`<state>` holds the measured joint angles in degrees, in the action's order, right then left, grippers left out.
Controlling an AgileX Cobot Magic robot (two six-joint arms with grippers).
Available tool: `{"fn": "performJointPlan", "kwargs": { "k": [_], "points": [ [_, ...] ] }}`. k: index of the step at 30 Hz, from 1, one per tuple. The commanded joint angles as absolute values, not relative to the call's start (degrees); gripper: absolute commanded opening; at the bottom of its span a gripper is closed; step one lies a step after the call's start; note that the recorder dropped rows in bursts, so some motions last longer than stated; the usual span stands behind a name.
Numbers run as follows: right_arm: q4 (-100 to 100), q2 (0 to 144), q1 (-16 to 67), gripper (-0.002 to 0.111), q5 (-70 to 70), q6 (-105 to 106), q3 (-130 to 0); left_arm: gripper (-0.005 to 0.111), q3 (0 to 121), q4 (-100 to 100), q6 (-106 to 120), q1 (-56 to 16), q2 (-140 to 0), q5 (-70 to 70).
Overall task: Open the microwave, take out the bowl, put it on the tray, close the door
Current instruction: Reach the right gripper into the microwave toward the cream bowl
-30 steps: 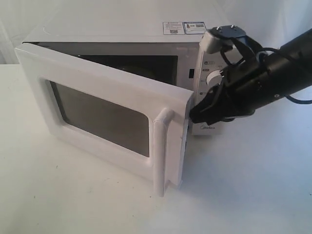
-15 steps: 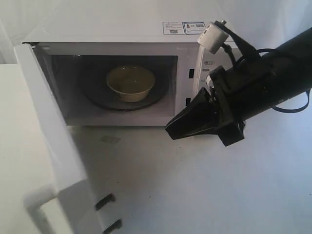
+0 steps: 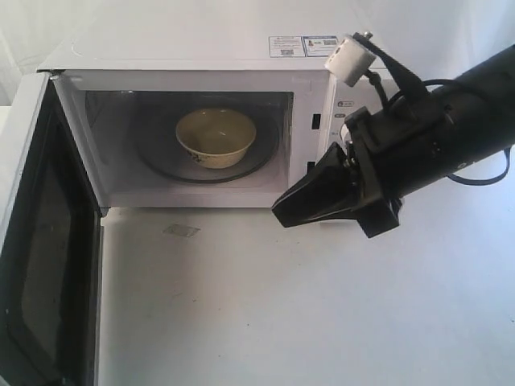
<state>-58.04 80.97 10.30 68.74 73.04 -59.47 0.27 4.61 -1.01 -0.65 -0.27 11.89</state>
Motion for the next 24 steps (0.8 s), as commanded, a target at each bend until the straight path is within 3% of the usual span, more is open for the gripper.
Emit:
{"fn": "performJointPlan", "kwargs": {
  "k": [1, 16, 20, 24],
  "points": [
    [-59.2, 80.8, 11.3, 0.0, 70.0, 73.4, -59.2, 0.0, 0.0, 4.9, -1.2, -0.7, 0.0, 12.0],
    [-56.6, 87.1, 30.4, 0.0, 51.3, 83.8, -59.6, 0.0, 0.0, 4.9, -1.2, -0.7, 0.0, 12.0],
    [-46.2, 90.2, 35.2, 0.0, 41.7, 80.2, -59.7, 0.0, 0.0, 4.9, -1.2, -0.7, 0.0, 12.0],
    [-26.3, 92.5, 39.2, 0.0, 32.1, 60.5, -61.7, 0.0, 0.0, 4.9, -1.2, -0.7, 0.0, 12.0]
  ]
}}
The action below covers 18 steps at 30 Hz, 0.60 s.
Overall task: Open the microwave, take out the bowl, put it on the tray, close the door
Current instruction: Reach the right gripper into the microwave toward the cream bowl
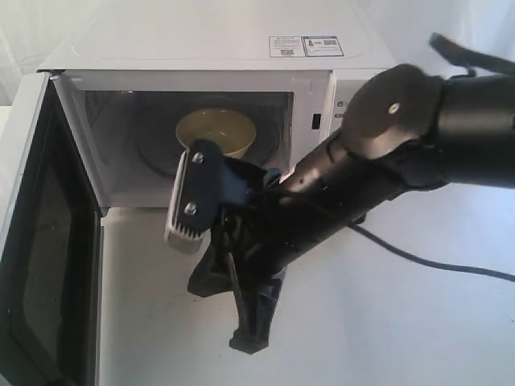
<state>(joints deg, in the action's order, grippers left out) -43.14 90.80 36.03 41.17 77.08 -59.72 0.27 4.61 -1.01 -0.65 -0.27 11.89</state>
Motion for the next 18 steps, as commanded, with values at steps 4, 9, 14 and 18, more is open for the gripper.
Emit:
{"fn": "performJointPlan", "kwargs": {
  "k": [4, 9, 14, 18],
  "points": [
    [1.8, 94.6, 42.4, 0.0, 32.0, 40.0, -65.9, 0.0, 0.0, 4.9, -1.2, -0.7, 0.0, 12.0],
    [31.7, 98.1, 46.0, 0.0, 31.5, 22.4, -70.5, 0.0, 0.0, 4.9, -1.2, -0.7, 0.0, 12.0],
    [49.0, 101.8, 46.7, 0.0, 30.2, 10.1, -73.2, 0.0, 0.0, 4.9, -1.2, -0.7, 0.0, 12.0],
    [54.1, 104.5, 46.7, 0.002, 29.7, 3.4, -75.1, 0.0, 0.0, 4.9, -1.2, -0.7, 0.0, 12.0]
  ]
}}
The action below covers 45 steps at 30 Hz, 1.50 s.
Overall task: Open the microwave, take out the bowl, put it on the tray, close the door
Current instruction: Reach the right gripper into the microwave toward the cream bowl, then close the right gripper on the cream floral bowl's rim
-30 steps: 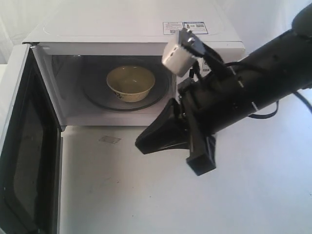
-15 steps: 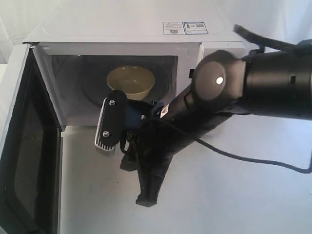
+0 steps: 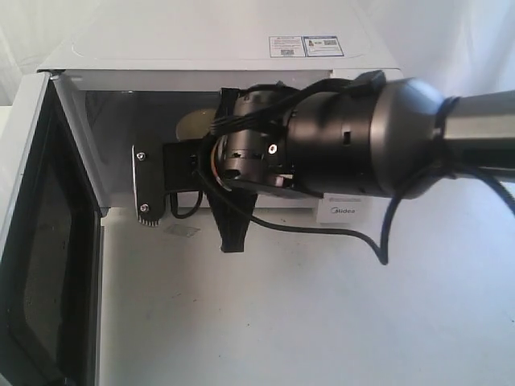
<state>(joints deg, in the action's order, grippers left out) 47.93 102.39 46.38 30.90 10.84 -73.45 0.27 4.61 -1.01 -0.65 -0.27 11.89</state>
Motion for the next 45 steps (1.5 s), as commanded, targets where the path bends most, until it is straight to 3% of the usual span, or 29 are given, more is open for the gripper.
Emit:
{"fn": "performJointPlan", "kwargs": {
  "k": [1, 4, 8, 9, 18, 24, 30, 45],
  "points": [
    [54.5, 105.0, 46.7, 0.005, 29.1, 2.3, -75.4, 0.0, 0.0, 4.9, -1.2, -0.7, 0.0, 12.0],
    [54.9, 106.3, 46.7, 0.021, 25.2, 2.1, -76.1, 0.0, 0.0, 4.9, -1.2, -0.7, 0.0, 12.0],
    [58.2, 108.1, 46.7, 0.052, 23.2, 2.1, -76.1, 0.0, 0.0, 4.9, -1.2, -0.7, 0.0, 12.0],
    [59.8, 108.6, 46.7, 0.054, 23.2, 0.8, -76.1, 0.0, 0.0, 4.9, -1.2, -0.7, 0.0, 12.0],
    [75.4, 112.5, 43.1, 0.05, 23.0, -25.4, -77.6, 0.0, 0.0, 4.9, -1.2, -0.7, 0.0, 12.0],
    [76.3, 115.5, 42.8, 0.051, 22.5, -25.8, -79.4, 0.0, 0.0, 4.9, -1.2, -0.7, 0.0, 12.0],
    [78.7, 115.6, 42.8, 0.06, 22.7, -25.8, -79.4, 0.0, 0.0, 4.9, -1.2, -0.7, 0.0, 12.0],
    [82.3, 118.9, 42.8, 0.06, 27.4, -26.0, -81.4, 0.0, 0.0, 4.9, -1.2, -0.7, 0.0, 12.0]
  ]
}}
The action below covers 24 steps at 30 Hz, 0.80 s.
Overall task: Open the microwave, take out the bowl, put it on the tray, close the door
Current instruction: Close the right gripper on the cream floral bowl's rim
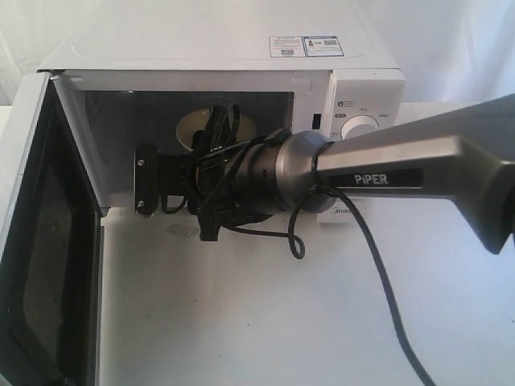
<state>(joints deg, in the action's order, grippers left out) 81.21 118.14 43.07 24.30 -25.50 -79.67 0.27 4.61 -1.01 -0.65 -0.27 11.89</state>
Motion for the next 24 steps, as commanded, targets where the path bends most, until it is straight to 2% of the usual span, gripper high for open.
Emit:
{"fn": "performJointPlan", "kwargs": {
  "k": [1, 24],
  "points": [
    [82.3, 119.0, 42.8, 0.06, 27.6, -26.0, -81.7, 0.0, 0.0, 4.9, -1.2, -0.7, 0.0, 12.0],
    [82.7, 120.7, 41.6, 0.058, 23.7, -28.6, -84.1, 0.0, 0.0, 4.9, -1.2, -0.7, 0.0, 12.0]
  ]
}}
